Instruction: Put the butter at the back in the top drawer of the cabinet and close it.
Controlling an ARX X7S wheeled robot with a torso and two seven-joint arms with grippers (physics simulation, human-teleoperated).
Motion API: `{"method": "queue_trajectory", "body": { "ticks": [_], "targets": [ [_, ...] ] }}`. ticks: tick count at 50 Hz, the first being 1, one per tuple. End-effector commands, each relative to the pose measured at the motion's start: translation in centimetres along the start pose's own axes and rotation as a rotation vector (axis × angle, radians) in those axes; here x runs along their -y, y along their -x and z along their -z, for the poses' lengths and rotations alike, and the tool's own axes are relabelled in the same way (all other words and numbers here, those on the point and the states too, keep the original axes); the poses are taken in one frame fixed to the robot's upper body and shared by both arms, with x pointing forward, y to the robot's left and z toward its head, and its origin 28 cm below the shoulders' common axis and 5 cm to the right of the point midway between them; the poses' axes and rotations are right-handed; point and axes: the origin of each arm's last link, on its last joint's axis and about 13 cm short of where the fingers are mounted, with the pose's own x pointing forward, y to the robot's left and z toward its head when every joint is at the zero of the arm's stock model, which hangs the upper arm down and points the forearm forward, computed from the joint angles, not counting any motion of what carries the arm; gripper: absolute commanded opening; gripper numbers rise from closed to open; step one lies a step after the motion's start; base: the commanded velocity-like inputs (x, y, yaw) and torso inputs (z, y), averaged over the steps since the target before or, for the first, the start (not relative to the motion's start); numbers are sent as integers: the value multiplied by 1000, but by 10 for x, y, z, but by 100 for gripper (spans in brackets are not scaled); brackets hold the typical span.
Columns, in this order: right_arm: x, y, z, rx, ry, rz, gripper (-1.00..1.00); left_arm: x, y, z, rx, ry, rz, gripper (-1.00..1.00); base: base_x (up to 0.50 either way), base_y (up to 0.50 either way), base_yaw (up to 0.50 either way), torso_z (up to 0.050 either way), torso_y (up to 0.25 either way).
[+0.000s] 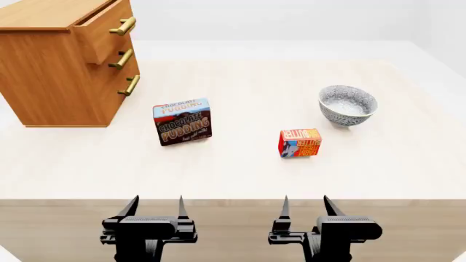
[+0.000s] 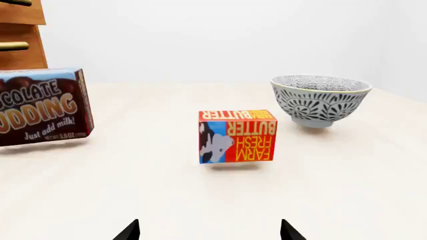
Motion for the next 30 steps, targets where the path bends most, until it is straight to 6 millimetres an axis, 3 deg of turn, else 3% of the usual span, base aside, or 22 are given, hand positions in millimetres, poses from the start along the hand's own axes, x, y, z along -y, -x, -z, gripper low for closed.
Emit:
{"method": "queue_trajectory", "body": {
  "ticks": [1, 12, 30],
  "targets": [
    [-1, 0, 0, 2, 2, 0, 100, 0, 0, 0, 0, -1, 1, 100, 0, 0, 0, 0, 0],
    [-1, 0, 0, 8, -1, -8, 100, 1, 1, 0, 13, -8, 6, 100, 0, 0, 0, 2, 0],
    [-1, 1, -1, 11, -4, -13, 100, 1, 0, 1, 1, -24, 1, 100, 0, 0, 0, 50, 0]
  ]
}}
